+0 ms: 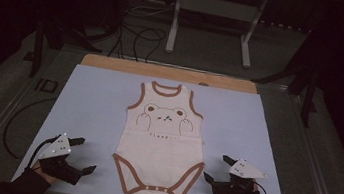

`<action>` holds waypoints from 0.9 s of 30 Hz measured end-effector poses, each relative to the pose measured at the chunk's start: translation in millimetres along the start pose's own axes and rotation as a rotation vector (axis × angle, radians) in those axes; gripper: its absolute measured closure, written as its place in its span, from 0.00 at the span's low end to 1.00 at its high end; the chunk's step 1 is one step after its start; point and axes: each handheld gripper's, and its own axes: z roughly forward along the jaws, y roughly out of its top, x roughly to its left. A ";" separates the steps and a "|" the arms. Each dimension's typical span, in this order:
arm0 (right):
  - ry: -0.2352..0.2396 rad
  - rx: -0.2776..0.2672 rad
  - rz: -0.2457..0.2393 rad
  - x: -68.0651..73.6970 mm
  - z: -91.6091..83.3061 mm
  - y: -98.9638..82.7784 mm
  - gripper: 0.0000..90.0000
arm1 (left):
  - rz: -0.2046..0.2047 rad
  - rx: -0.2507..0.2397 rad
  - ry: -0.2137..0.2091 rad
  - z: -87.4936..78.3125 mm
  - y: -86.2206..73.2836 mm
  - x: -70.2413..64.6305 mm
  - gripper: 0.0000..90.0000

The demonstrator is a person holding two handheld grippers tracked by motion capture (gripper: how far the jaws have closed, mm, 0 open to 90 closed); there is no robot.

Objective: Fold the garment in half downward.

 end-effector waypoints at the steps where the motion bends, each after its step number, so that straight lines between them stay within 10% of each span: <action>1: 0.001 0.004 0.000 0.6 -0.2 0.5 0.10 | 0.005 0.005 0.000 0.4 0.2 -0.8 0.00; 27: 0.081 -0.021 -0.019 14.4 -8.7 21.7 0.10 | 0.047 -0.010 -0.039 -1.5 17.9 -8.0 0.00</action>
